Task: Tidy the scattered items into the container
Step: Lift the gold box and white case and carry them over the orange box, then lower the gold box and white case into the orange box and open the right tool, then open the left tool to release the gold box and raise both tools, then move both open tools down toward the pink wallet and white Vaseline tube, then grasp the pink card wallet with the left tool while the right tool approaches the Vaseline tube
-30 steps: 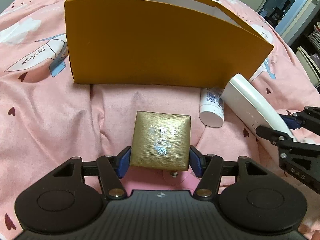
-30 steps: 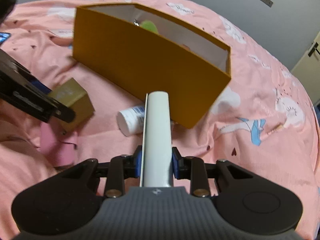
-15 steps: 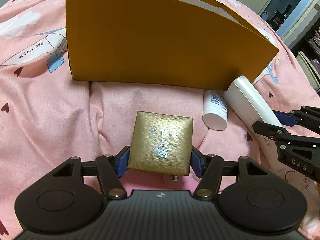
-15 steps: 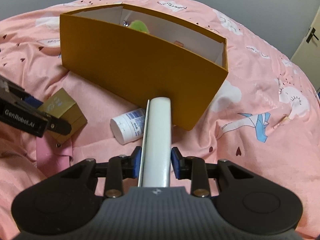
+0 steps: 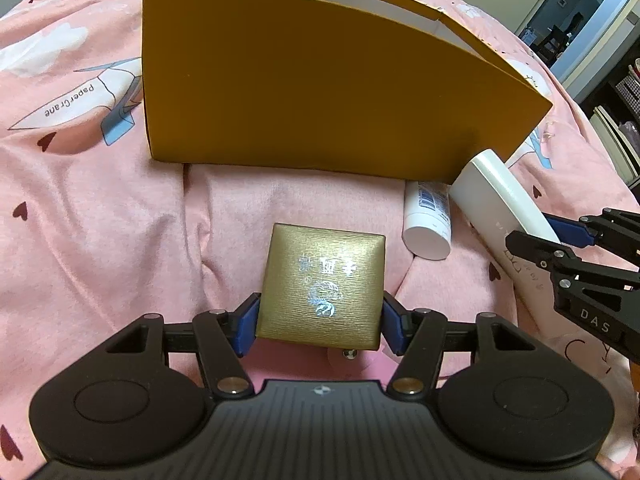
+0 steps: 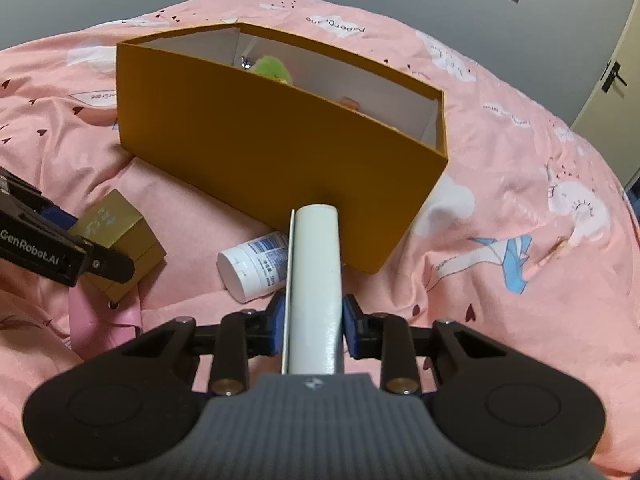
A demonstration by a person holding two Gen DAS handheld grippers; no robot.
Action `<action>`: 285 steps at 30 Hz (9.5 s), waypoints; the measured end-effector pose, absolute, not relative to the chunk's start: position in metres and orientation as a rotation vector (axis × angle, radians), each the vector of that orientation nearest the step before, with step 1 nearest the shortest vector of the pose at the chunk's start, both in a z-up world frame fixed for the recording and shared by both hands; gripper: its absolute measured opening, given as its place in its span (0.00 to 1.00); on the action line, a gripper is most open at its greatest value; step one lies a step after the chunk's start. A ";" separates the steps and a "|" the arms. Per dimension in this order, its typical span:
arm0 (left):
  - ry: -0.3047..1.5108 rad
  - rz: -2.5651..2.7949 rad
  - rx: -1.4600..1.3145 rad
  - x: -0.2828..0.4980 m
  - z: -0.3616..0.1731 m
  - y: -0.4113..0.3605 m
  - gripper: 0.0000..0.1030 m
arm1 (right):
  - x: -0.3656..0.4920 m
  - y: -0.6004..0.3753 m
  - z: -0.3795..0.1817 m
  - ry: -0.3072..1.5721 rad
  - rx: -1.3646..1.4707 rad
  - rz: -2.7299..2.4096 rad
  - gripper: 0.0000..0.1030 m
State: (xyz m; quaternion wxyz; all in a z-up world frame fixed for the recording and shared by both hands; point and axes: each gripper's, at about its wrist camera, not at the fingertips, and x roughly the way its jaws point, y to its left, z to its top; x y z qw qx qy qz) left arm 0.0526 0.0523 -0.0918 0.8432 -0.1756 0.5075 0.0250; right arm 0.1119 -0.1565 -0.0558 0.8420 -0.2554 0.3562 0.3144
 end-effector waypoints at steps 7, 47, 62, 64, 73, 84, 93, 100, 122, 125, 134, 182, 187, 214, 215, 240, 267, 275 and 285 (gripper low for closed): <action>1.045 0.042 -0.374 0.049 -0.077 0.053 0.68 | 0.104 -0.163 -0.041 0.731 -0.530 0.658 0.30; 0.798 -0.100 -0.358 0.130 0.065 0.088 0.68 | 0.186 -0.132 0.092 0.577 -0.337 0.684 0.31; 0.878 -0.061 -0.401 0.179 0.022 0.111 0.68 | 0.268 -0.070 0.029 0.748 -0.384 0.509 0.31; 0.884 -0.065 -0.404 0.180 0.019 0.113 0.68 | 0.276 -0.065 0.019 0.780 -0.384 0.487 0.31; 0.899 -0.089 -0.417 0.190 0.010 0.114 0.68 | 0.289 -0.052 -0.015 0.865 -0.430 0.415 0.31; 0.918 -0.110 -0.417 0.201 0.000 0.112 0.68 | 0.291 -0.048 -0.032 0.928 -0.480 0.414 0.31; 0.923 -0.124 -0.406 0.210 -0.002 0.108 0.68 | 0.290 -0.051 -0.014 0.817 -0.540 0.464 0.38; 0.928 -0.140 -0.390 0.218 -0.004 0.102 0.68 | 0.293 -0.052 -0.026 0.794 -0.610 0.475 0.13; 1.050 -0.161 -0.400 0.254 -0.041 0.052 0.68 | 0.264 -0.079 -0.014 0.648 -0.611 0.547 0.22; 1.059 -0.131 -0.444 0.257 -0.051 0.050 0.68 | 0.260 -0.084 -0.012 0.613 -0.625 0.559 0.25; 1.059 -0.021 -0.480 0.254 -0.067 0.038 0.68 | 0.246 -0.099 -0.018 0.563 -0.624 0.572 0.33; 0.724 0.072 -0.309 0.163 -0.006 0.030 0.74 | 0.188 -0.117 0.000 0.457 -0.436 0.509 0.58; 0.682 0.082 -0.303 0.146 0.001 0.036 0.74 | 0.175 -0.122 0.006 0.414 -0.355 0.484 0.69; 0.646 0.073 -0.200 0.073 -0.025 0.056 0.81 | 0.119 -0.144 -0.023 0.480 -0.123 0.455 0.91; 0.653 0.077 -0.200 0.072 -0.029 0.056 0.81 | 0.118 -0.144 -0.026 0.491 -0.126 0.456 0.91; 1.003 0.022 -0.204 0.055 -0.092 0.068 0.81 | 0.126 -0.155 -0.080 0.788 -0.046 0.494 0.76; 1.192 -0.013 -0.131 0.056 -0.109 0.061 0.81 | 0.194 -0.119 -0.117 1.097 0.081 0.513 0.59; 1.188 -0.032 -0.135 0.048 -0.104 0.069 0.81 | 0.173 -0.126 -0.106 1.111 -0.015 0.558 0.51; 1.252 -0.080 -0.175 0.049 -0.111 0.066 0.81 | 0.130 -0.144 -0.091 1.109 -0.213 0.647 0.52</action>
